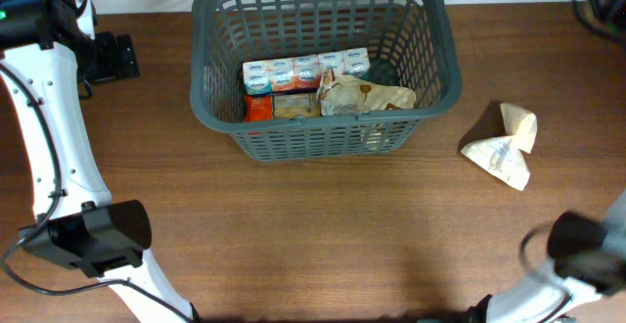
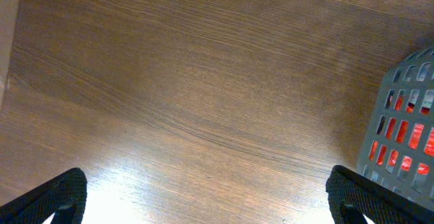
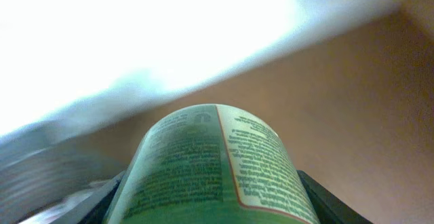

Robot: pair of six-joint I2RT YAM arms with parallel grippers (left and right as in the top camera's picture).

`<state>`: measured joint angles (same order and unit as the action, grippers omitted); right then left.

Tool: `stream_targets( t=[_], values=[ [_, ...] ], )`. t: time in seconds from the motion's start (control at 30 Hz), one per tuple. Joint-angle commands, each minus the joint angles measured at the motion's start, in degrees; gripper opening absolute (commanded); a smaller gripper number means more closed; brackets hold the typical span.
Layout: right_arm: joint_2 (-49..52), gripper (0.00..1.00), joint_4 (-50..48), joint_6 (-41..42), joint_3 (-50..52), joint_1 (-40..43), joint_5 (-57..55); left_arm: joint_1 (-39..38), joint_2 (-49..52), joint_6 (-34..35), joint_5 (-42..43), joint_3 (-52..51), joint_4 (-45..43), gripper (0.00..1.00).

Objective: Pack container
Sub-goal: 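Lift the jar into the basket and release it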

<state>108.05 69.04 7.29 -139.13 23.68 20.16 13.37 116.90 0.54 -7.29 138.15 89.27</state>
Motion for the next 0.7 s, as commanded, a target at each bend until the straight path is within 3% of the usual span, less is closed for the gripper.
stream_targets(
  t=[0.0,0.13,0.37,0.47,0.67],
  values=[
    [-3.54,0.04,0.55,-1.55,-3.61,-12.24,4.94,0.31,0.26,0.79,0.39,-0.17,-0.13,0.99],
    [-0.50,0.04,0.39,-2.08,-3.41,-27.61,5.01,0.31,0.26,0.79,0.42,-0.17,-0.13,0.99],
    [11.08,0.04,0.70,-4.11,-2.01,-46.77,2.97,0.31,0.26,0.79,0.39,-0.17,-0.15,0.99],
    [17.22,0.04,0.66,-4.11,-1.92,-50.56,-3.13,0.31,0.26,0.79,0.42,-0.17,-0.13,0.99],
    [25.11,0.04,1.22,-4.09,-1.51,-53.68,-2.25,0.31,0.26,0.79,0.39,-0.17,-0.15,0.99]
  ],
)
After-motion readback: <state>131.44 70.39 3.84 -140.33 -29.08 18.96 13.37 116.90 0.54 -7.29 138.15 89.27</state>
